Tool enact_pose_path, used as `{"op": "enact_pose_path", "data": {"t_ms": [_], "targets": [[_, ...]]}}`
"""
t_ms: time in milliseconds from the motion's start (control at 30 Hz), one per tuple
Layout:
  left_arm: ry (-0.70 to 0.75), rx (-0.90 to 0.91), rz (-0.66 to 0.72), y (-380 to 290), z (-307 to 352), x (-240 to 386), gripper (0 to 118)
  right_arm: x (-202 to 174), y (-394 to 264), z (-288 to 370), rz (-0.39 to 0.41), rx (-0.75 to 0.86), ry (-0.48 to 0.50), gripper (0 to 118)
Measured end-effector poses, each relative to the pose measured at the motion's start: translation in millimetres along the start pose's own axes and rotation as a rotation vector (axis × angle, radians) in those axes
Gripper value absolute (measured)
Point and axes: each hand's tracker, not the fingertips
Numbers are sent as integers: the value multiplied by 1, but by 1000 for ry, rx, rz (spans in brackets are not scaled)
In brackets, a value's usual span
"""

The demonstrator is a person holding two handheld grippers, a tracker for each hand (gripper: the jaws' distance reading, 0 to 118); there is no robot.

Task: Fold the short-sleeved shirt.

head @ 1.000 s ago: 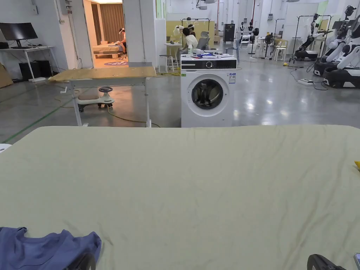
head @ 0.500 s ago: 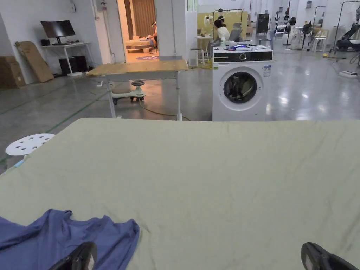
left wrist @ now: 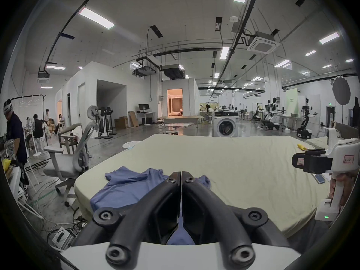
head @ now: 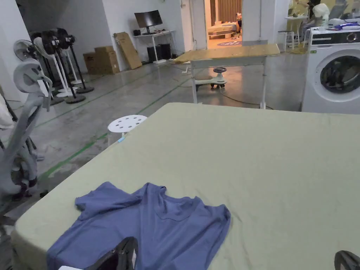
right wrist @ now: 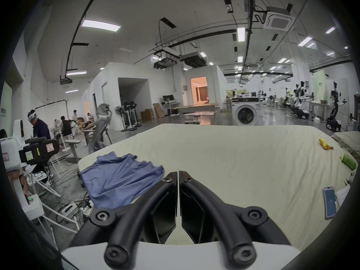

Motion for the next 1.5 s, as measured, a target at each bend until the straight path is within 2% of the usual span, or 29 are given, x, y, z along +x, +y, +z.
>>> {"op": "enact_pose_path", "data": {"t_ms": [100,167,200,267,333,433,500,567,633,667,733,800,867,933,967,1033,1067,1100,1167,1267,1300,1433,1500], "targets": [[4,-31,6,-4,-4,-10,7,-10,-4,-6,21,-6,40,1],[-13,-64,7,-7,-13,-17,19,-15,-6,-10,18,-10,45,1],[-22,-86,8,-10,-22,-20,28,-16,-7,-11,12,-15,48,1],[-30,-156,-3,-17,-46,-25,59,-14,-10,-14,-9,-30,55,1],[-47,-235,-27,-25,-78,-30,82,-12,-15,-15,-18,-46,49,1],[-169,-416,10,-40,-152,-47,84,-7,-25,-14,-16,-87,32,1],[-226,-473,19,-53,-205,-57,84,-1,-33,-10,-27,-112,25,1],[-197,-573,13,-64,-256,-65,84,6,-41,-5,-64,-146,2,1],[-197,-614,86,-75,-292,-73,84,14,-47,3,-97,-178,-29,1],[-187,-644,125,-81,-307,-78,84,17,-49,10,-98,-190,-50,1],[-143,-710,96,-95,-329,-81,84,25,-54,21,-88,-202,-109,1],[-129,-790,39,-113,-343,-80,83,35,-61,28,-100,-233,-150,1],[-138,-735,43,-113,-336,-75,81,42,-67,34,-107,-249,-172,1],[-119,-772,-14,-112,-338,-67,73,47,-74,38,-125,-262,-196,1],[-118,-774,-61,-111,-334,-63,62,49,-78,39,-146,-267,-206,1],[-130,-761,-44,-107,-336,-60,25,47,-75,37,-184,-265,-208,1],[-98,-761,-67,-108,-338,-58,13,79,-74,65,-193,-264,-214,1],[-90,-764,-71,-108,-337,-55,2,78,-75,67,-193,-263,-220,1],[-77,-764,-90,-112,-336,-53,0,75,-77,73,-174,-264,-230,1],[-69,-768,-91,-106,-336,-53,0,72,-78,83,-97,-282,-232,1],[-68,-764,-46,-100,-335,-58,0,73,-79,87,-87,-282,-229,1],[-36,-490,200,-54,-308,-76,0,79,-79,103,-104,-249,-212,1],[-22,-461,234,-24,-305,-82,0,82,-79,108,-121,-246,-216,1]]}}
